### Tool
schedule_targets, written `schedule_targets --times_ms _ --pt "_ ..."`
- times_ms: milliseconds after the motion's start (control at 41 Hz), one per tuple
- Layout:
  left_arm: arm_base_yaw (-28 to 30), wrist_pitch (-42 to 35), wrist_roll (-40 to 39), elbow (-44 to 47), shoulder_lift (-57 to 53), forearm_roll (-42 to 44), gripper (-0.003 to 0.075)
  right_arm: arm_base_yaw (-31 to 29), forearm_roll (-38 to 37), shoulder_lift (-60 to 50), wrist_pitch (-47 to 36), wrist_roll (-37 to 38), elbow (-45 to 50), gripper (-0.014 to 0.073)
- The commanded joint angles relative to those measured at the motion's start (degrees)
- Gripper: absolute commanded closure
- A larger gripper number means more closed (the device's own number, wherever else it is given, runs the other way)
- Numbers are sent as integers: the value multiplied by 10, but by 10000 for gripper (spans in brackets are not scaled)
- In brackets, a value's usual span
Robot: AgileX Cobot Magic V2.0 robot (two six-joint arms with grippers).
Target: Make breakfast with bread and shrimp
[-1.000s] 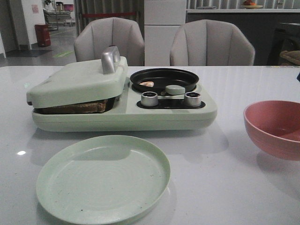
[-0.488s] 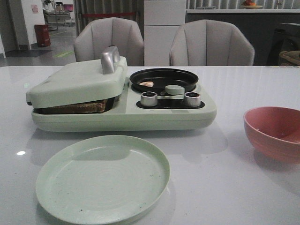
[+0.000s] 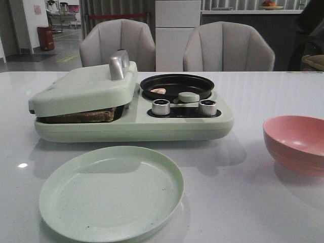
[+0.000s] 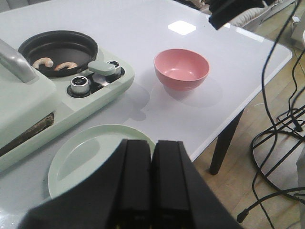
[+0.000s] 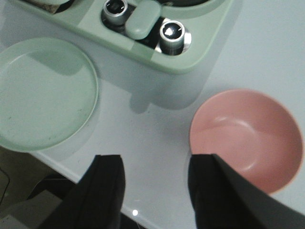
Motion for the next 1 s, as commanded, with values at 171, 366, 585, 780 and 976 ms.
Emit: schedule_targets --times_ms 171,366,585,780,976 --pt "-4 -41 0 -15 2 -17 621 6 -107 -144 25 115 80 159" --pt "-4 -41 0 -15 2 -17 621 6 -107 -250 30 115 147 159" --pt "-4 -41 0 -15 2 -17 621 6 -107 -337 27 121 212 159" --pt "-4 -41 0 -15 2 -17 621 6 -107 -360 25 121 235 256" --pt "-4 -41 0 -15 2 -17 621 6 -106 -360 20 121 235 544"
